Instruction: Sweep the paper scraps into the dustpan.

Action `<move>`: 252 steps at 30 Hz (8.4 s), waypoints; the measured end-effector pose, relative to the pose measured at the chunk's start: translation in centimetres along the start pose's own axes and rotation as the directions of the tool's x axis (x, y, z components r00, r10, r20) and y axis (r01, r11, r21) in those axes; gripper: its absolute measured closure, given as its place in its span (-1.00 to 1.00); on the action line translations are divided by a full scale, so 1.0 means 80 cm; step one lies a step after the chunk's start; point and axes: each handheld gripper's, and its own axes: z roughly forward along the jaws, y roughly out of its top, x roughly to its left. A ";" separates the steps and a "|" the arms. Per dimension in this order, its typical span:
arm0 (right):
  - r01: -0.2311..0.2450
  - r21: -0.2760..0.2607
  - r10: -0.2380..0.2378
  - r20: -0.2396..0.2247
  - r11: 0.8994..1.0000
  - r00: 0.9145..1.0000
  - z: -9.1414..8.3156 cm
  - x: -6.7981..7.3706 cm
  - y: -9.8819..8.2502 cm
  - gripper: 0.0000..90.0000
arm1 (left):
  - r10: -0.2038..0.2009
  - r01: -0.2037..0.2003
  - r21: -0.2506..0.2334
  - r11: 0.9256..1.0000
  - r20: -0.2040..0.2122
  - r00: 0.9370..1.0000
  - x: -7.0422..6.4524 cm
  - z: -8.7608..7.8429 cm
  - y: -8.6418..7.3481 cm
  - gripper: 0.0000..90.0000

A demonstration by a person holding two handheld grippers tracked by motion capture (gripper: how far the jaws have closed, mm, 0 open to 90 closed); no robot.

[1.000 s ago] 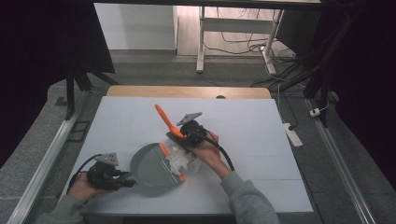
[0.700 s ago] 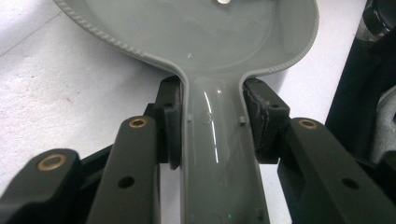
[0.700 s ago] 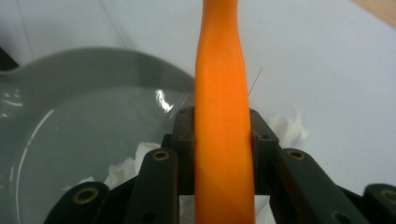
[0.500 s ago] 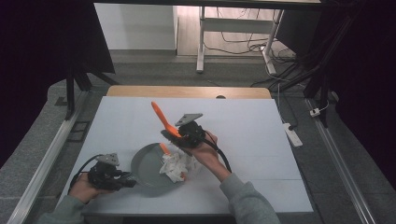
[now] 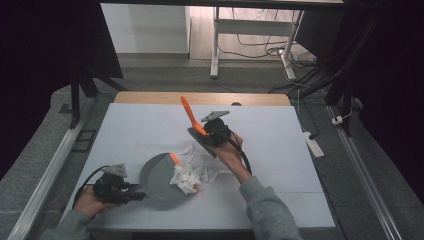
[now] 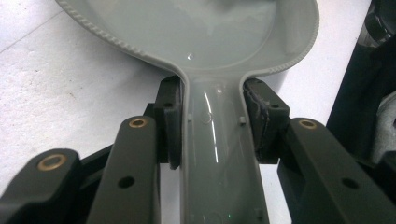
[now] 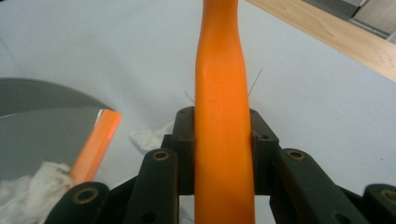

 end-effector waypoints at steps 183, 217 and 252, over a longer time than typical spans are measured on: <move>-0.129 0.009 0.129 -0.060 0.992 0.990 -0.044 0.050 -0.045 0.56 | 0.005 -0.008 0.047 0.999 0.065 0.998 -0.054 0.020 -0.006 0.35; -0.133 -0.066 0.125 -0.104 0.989 0.987 -0.089 0.051 -0.030 0.56 | -0.022 0.020 0.041 0.999 0.045 0.999 -0.050 0.024 -0.004 0.35; -0.007 -0.031 0.003 -0.143 0.999 0.990 -0.060 0.113 -0.014 0.56 | -0.071 0.071 0.027 0.997 0.021 0.997 -0.043 0.028 -0.007 0.35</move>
